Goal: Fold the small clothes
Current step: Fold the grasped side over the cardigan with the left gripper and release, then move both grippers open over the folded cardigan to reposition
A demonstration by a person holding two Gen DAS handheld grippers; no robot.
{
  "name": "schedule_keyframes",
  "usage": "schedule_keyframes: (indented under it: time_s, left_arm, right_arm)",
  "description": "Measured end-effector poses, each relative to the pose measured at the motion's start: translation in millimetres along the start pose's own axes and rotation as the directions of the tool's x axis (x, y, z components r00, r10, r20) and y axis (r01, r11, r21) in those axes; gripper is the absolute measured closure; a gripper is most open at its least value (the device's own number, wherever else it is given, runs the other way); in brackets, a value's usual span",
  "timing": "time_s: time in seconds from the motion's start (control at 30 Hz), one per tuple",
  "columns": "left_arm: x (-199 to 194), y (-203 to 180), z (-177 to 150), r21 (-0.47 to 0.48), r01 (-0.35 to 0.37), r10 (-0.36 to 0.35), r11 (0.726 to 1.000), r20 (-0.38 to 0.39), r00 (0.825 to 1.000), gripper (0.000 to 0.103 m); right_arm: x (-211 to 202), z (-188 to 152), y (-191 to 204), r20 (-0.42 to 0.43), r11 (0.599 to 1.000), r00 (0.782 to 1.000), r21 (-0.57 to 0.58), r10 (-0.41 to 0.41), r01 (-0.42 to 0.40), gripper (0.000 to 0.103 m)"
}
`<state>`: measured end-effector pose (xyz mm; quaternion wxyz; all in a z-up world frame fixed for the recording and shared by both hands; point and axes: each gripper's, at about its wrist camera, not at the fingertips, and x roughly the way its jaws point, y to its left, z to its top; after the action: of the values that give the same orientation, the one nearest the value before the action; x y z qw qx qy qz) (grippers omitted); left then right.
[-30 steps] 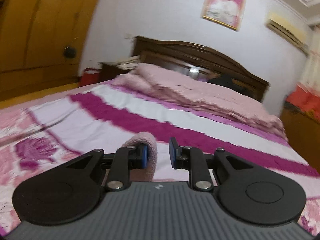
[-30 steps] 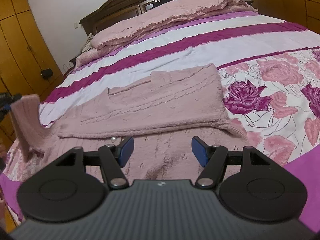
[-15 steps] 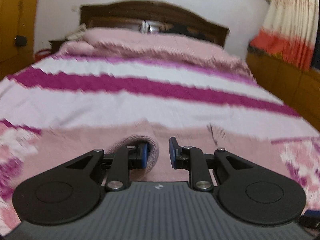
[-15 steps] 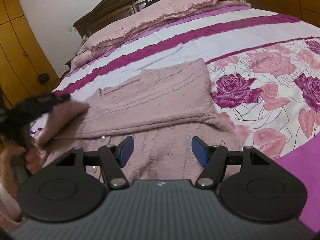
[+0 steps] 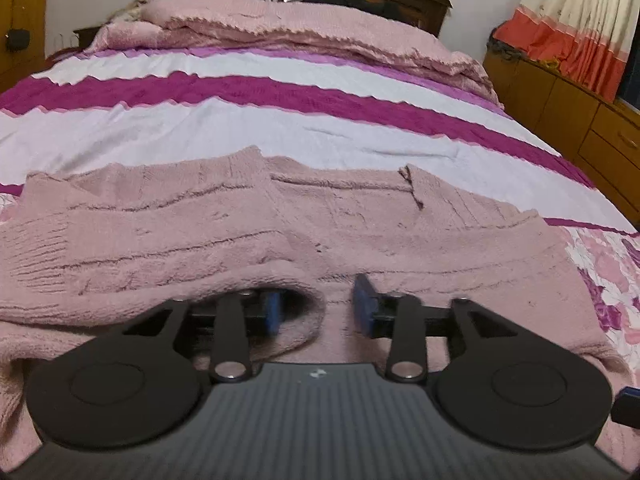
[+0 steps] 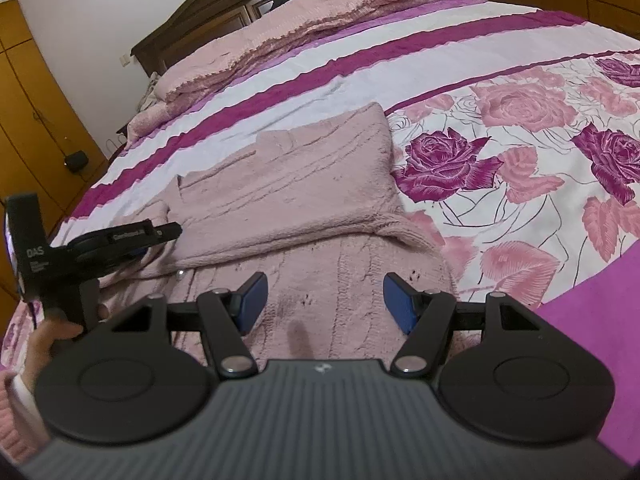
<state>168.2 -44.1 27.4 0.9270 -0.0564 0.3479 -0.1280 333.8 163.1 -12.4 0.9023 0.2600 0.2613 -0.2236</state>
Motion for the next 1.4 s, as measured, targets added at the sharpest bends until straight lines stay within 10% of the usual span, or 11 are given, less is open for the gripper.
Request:
schedule_keyframes:
  time_s: [0.27,0.77,1.4]
  left_arm:
    - [-35,-6,-1,-0.011,-0.009,0.009,1.000,-0.032,0.999,0.030]
    - [-132,56,-28,-0.112,-0.148,0.131,0.983,-0.142,0.981,0.026]
    - [-194,151,-49,-0.198,-0.404,0.372,0.893,-0.178,0.911,0.025]
  right_arm:
    - [-3,0,3,0.002,1.000,1.000,-0.008,0.023,-0.023,0.036]
    - [3,9,49,-0.022,0.986,0.993,-0.124,0.112,-0.114,0.036]
    - [59,4,200,-0.179,0.857,0.947,-0.405,0.267,-0.318,0.036]
